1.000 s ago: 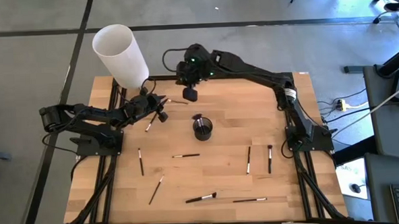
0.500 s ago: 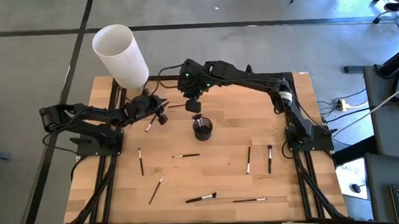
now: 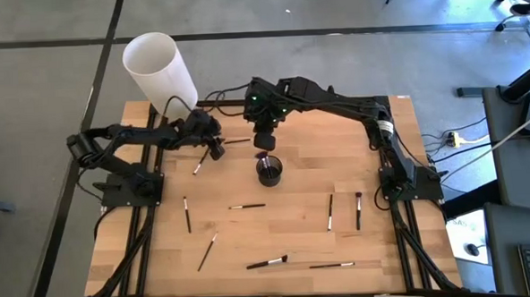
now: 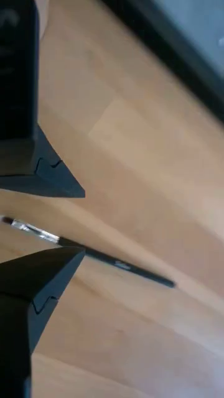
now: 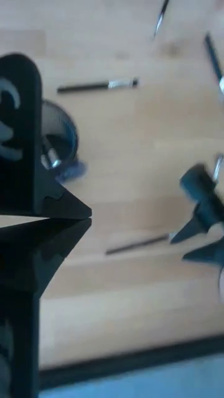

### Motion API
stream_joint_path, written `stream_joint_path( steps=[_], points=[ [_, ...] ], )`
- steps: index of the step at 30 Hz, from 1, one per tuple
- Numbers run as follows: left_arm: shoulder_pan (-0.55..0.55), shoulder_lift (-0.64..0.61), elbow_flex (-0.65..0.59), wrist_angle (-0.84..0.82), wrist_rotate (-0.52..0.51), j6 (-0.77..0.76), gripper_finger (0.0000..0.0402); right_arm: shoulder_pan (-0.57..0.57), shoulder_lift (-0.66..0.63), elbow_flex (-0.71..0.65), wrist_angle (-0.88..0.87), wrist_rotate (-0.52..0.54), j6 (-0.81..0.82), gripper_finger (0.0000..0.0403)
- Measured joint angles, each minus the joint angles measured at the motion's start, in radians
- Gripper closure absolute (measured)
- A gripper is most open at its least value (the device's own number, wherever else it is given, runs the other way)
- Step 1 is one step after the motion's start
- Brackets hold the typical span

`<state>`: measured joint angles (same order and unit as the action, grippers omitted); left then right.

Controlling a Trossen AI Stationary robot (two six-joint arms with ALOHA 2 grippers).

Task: Pick & Place Makeup Brushes
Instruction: Put the eyeshadow brush into the makeup brush holder

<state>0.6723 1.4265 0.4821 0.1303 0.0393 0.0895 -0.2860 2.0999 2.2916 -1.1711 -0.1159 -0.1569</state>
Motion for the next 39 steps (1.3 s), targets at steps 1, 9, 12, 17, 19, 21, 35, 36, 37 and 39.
stream_joint_path(
  steps=[1,9,12,17,19,21,35,36,37,39],
  points=[
    [0.000,0.019,0.008,-0.007,-0.001,0.001,0.0266,0.001,-0.004,-0.018,0.024,-0.032,0.000,0.0395],
    [-0.001,0.079,0.024,-0.035,-0.019,0.029,0.0269,0.000,-0.081,-0.306,0.241,-0.118,0.023,0.0394],
    [0.000,0.066,0.025,-0.054,-0.019,0.029,0.0266,-0.012,-0.143,-0.483,0.379,-0.162,0.055,0.0394],
    [0.003,0.050,0.026,-0.141,-0.022,0.038,0.0267,-0.022,-0.264,-0.832,0.748,-0.269,0.159,0.0394],
    [0.011,0.050,0.026,-0.149,-0.019,0.037,0.0270,-0.020,-0.304,-0.956,0.842,-0.278,0.200,0.0394],
    [0.019,0.050,0.026,-0.150,-0.013,0.037,0.0274,-0.008,-0.347,-1.056,0.929,-0.278,0.237,0.0394],
    [0.037,0.084,0.029,-0.174,0.010,0.071,0.0392,0.115,-0.640,-1.436,1.235,-0.101,0.390,0.0394],
    [0.037,0.084,0.028,-0.172,0.009,0.079,0.0395,0.119,-0.656,-1.442,1.238,-0.082,0.390,0.0394],
    [0.037,0.084,0.028,-0.168,0.010,0.085,0.0395,0.123,-0.667,-1.445,1.244,-0.064,0.390,0.0394],
    [0.037,0.084,0.026,-0.142,0.009,0.090,0.0398,0.128,-0.683,-1.446,1.244,-0.029,0.388,0.0394]
  ],
)
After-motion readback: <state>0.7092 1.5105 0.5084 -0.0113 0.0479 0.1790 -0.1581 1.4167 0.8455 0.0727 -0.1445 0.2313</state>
